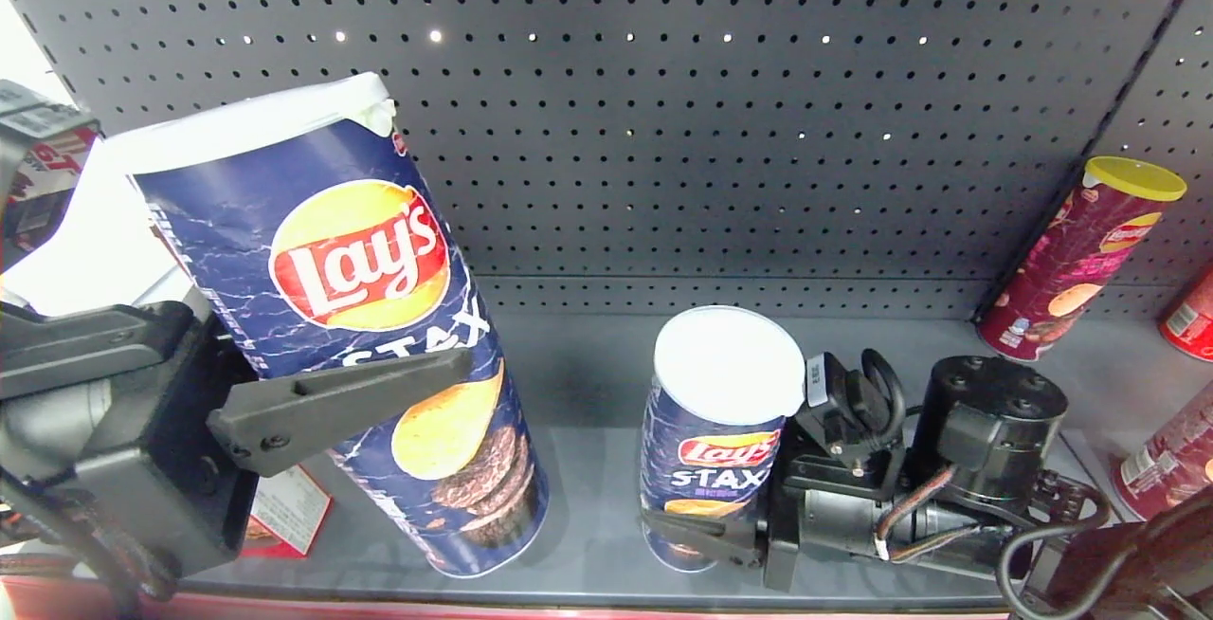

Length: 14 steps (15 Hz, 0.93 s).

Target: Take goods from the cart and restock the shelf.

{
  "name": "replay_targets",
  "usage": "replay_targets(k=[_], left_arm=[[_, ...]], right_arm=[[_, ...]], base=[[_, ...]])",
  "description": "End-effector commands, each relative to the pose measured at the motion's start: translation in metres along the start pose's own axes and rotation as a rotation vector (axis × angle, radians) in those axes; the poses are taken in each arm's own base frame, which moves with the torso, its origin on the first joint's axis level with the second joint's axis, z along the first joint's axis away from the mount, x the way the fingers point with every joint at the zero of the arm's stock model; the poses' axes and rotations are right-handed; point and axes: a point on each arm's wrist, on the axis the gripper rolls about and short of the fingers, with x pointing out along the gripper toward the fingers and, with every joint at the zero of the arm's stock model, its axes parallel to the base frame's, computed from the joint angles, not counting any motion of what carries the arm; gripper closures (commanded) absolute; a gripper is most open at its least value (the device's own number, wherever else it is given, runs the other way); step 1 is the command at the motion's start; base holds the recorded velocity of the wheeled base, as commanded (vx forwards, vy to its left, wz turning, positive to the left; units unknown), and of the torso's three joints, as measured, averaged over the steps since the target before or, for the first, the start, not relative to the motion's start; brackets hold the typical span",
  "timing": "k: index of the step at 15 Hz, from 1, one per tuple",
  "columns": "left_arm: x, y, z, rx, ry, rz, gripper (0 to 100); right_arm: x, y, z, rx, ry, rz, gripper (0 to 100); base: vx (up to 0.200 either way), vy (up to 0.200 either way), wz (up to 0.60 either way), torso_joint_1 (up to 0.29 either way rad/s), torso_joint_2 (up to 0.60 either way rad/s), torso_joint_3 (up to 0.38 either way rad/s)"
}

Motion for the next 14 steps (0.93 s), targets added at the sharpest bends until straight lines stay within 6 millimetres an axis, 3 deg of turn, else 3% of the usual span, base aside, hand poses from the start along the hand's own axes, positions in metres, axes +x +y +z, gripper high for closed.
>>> replay_targets(k=[1, 4, 8, 9, 11, 14], left_arm=[[-0.001, -0.001, 0.001, 0.003, -0.003, 0.0, 100], [-0.002, -0.001, 0.001, 0.005, -0.006, 0.0, 100], [-0.002, -0.001, 0.0, 0.004, -0.003, 0.0, 100], [-0.001, -0.002, 0.0, 0.004, -0.003, -0.002, 100], [-0.002, -0.001, 0.0, 0.003, -0.002, 0.001, 100], [-0.002, -0.001, 0.0, 0.007, -0.004, 0.008, 100]], right_arm=[[-0.002, 0.002, -0.001, 0.002, 0.005, -0.004, 0], [-0.027, 0.014, 0.011, -0.012, -0.018, -0.022, 0], [-0.083, 0.039, 0.028, -0.022, -0.058, -0.103, 0], [-0.089, 0.04, 0.028, -0.025, -0.062, -0.116, 0], [-0.122, 0.044, 0.043, -0.077, -0.124, -0.212, 0], [-0.157, 0.054, 0.046, -0.097, -0.131, -0.376, 0]], base=[[0.0, 0.0, 0.0, 0.0, 0.0, 0.0], [0.0, 0.0, 0.0, 0.0, 0.0, 0.0], [0.0, 0.0, 0.0, 0.0, 0.0, 0.0], [0.0, 0.0, 0.0, 0.0, 0.0, 0.0], [0.0, 0.0, 0.0, 0.0, 0.0, 0.0], [0.0, 0.0, 0.0, 0.0, 0.0, 0.0]])
